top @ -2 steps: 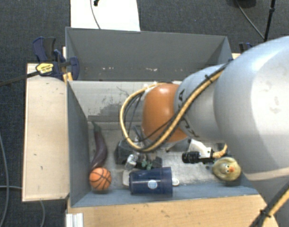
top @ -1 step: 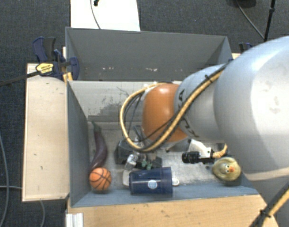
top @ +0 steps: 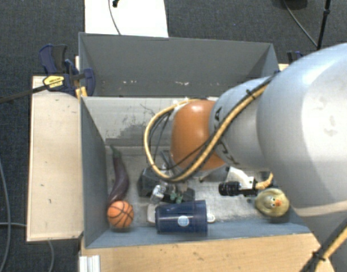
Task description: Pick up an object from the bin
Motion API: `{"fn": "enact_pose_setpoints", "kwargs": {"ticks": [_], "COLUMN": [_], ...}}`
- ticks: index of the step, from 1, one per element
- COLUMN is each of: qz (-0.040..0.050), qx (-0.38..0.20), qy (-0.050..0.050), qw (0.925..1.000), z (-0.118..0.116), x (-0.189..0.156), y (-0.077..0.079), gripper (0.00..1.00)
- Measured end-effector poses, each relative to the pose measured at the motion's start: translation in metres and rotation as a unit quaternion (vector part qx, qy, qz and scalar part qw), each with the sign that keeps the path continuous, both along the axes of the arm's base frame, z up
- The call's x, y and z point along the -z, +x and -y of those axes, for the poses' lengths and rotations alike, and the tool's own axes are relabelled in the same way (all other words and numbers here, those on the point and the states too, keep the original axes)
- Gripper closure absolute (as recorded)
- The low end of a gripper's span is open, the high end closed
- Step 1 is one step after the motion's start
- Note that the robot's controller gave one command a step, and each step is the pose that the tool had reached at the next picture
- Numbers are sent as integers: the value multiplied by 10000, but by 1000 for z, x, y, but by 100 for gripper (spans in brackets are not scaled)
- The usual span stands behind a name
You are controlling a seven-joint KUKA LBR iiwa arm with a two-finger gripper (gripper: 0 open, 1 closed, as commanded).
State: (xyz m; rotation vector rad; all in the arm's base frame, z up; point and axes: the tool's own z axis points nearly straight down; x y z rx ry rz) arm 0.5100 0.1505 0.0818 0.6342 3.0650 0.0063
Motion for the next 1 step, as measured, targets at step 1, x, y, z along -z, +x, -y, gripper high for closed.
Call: {"fn": "enact_pose_setpoints", "kwargs": {"ticks": [1], "qz": [-79], "qx": [2], "qy": [-22], "qw": [10000], "z": [1], "x": [-13], "y": [-3], "gripper": [100]}}
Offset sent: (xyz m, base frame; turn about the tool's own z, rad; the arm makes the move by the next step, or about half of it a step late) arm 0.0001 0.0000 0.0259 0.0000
